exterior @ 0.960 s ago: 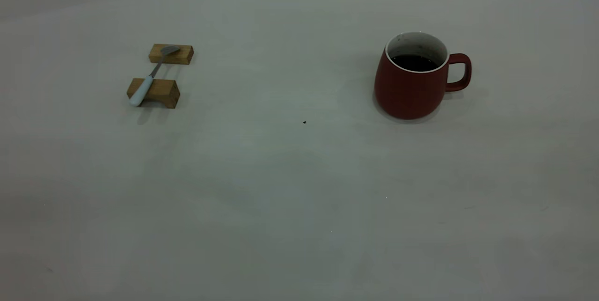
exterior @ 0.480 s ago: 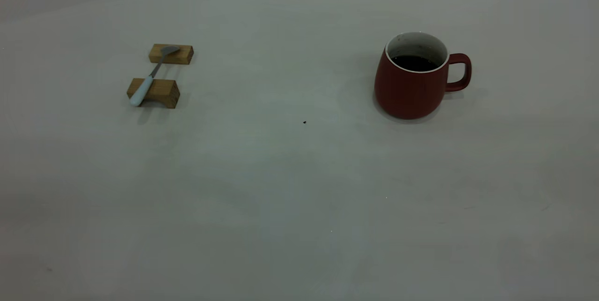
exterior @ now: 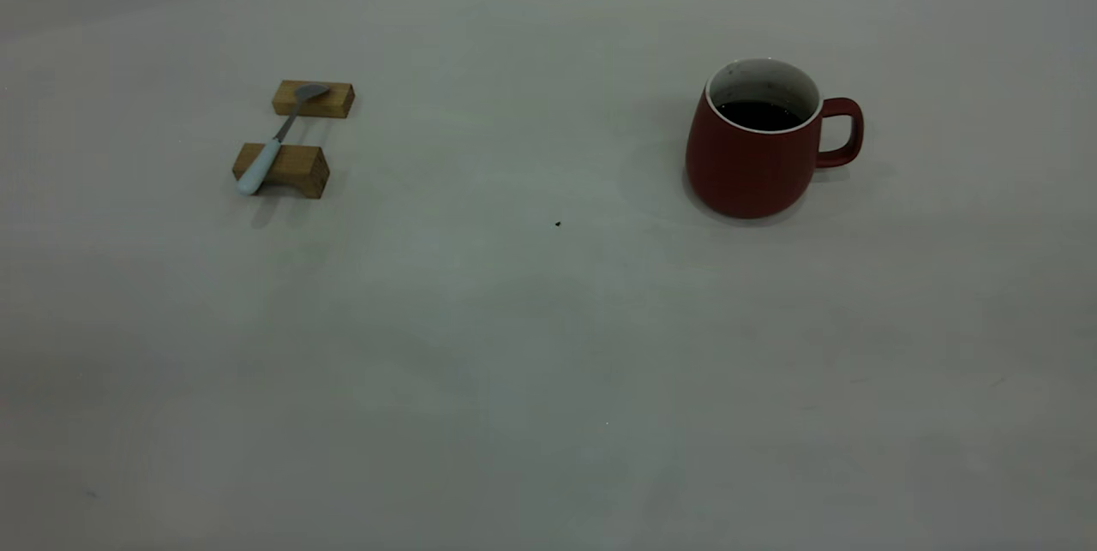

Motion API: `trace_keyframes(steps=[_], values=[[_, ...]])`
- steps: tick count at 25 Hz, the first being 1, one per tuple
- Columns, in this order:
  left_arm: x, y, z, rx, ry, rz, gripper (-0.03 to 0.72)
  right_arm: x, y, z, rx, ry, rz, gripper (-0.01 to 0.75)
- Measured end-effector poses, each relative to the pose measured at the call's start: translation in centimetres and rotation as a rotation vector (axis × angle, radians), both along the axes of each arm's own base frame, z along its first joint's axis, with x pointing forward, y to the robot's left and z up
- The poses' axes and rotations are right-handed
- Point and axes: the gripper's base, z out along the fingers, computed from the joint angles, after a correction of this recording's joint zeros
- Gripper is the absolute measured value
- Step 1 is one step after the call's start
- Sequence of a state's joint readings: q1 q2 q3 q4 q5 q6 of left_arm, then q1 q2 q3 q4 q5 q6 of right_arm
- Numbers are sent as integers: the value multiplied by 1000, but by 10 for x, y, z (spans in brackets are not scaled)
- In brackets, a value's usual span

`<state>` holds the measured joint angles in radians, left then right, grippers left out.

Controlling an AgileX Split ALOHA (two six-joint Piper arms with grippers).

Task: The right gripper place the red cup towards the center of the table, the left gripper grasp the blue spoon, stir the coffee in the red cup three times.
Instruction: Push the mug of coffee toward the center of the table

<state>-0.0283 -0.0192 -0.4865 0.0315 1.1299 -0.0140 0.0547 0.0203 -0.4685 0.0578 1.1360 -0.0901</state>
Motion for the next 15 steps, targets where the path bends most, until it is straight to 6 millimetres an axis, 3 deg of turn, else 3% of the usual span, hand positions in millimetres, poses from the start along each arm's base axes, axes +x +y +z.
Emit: trace_keyframes(steps=[15], values=[[0,0,0,-1,0,1,463,0,1,0,10,0,6,585]])
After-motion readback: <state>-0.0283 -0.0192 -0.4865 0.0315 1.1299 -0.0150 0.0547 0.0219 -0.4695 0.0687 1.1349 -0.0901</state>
